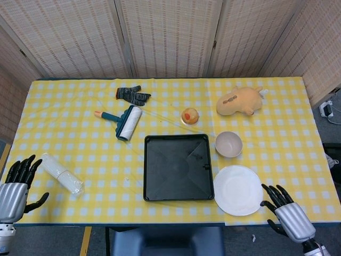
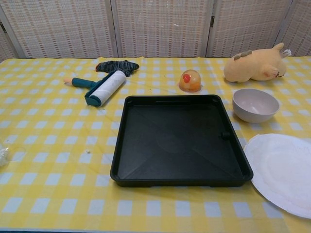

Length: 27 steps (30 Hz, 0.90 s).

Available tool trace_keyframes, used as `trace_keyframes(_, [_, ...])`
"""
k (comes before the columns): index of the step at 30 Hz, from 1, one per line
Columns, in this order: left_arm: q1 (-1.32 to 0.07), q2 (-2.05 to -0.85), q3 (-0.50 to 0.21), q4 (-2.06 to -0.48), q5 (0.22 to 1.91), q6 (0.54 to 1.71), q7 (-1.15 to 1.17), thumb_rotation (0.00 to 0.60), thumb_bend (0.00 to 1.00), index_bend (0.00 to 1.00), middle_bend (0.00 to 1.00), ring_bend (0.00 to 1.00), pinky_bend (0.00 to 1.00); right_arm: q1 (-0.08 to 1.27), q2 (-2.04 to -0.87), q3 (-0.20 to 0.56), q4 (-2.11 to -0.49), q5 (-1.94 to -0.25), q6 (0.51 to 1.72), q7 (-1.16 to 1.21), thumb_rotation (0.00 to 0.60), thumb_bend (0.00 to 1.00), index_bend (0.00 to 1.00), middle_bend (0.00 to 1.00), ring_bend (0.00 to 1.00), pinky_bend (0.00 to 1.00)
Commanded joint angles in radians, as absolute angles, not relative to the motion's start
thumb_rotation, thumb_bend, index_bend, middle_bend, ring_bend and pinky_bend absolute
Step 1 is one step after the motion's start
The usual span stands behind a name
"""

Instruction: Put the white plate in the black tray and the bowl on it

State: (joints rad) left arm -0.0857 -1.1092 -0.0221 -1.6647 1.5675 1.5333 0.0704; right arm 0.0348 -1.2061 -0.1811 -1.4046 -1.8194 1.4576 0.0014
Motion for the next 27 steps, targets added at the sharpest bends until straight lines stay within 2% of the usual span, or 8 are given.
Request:
trace_keyframes(1, [-0.084, -1.106, -0.021, -1.668, 1.572, 1.538, 0.066, 0.600, 0.28, 0.00, 0.00, 0.00, 0.00, 0.022, -1.278, -0.194, -1.314, -1.844, 1.477, 0.047, 0.600, 0.35, 0.39, 0.00, 0.00, 0.00])
trace_keyframes(13, [-0.079, -1.093, -0.012, -1.679, 1.591, 1.544, 0.052, 0.600, 0.28, 0.00, 0.00, 0.00, 0.00, 0.025, -1.443, -0.180, -1.071, -1.866, 1.510, 0.047, 0.600, 0.35, 0.42, 0.00, 0.00, 0.00])
trace_keyframes(27, [-0.073, -1.085, -0.012, -1.682, 1.597, 1.553, 0.043, 0.600, 0.28, 0.00, 0.00, 0.00, 0.00, 0.052, -1.530, -0.160, -0.972, -1.835, 1.490, 0.062, 0.600, 0.35, 0.47, 0.00, 0.00, 0.00])
